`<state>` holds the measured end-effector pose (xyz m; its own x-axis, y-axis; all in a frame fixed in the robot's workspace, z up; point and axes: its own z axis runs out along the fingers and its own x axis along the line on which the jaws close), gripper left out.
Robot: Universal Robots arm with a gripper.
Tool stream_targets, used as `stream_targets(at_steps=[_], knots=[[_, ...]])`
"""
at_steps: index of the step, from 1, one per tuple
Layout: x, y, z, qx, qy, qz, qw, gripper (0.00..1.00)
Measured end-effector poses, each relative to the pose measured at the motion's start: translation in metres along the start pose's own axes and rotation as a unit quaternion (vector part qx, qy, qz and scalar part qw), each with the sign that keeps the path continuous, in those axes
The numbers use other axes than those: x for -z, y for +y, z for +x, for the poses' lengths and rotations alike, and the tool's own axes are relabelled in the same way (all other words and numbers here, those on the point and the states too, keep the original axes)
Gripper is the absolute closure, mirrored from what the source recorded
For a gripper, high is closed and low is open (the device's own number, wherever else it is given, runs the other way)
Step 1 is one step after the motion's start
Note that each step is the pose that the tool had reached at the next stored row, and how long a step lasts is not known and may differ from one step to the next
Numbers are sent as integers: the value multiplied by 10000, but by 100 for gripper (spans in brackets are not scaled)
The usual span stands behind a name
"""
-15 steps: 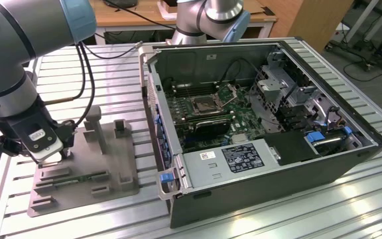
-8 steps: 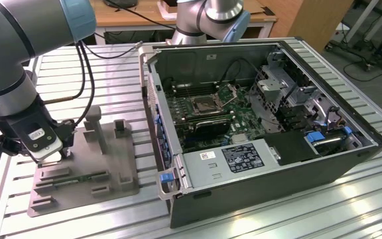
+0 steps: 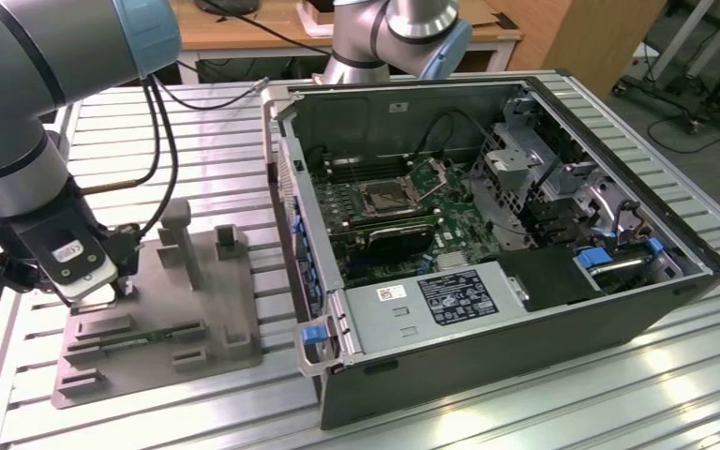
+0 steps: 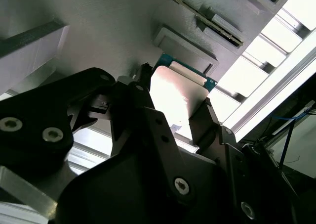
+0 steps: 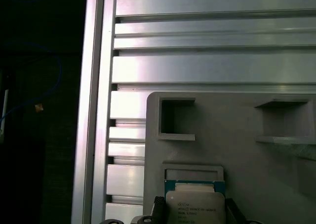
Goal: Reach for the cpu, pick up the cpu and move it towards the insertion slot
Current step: 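Pick up the cpu and move it towards the insertion slot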
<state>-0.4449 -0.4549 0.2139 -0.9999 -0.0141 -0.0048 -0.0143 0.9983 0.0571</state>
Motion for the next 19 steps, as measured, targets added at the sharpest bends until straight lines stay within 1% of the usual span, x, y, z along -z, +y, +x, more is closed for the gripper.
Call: stream_targets(at_steps=[19], knots=[[51,3,0,0,0,0,10000,45]])
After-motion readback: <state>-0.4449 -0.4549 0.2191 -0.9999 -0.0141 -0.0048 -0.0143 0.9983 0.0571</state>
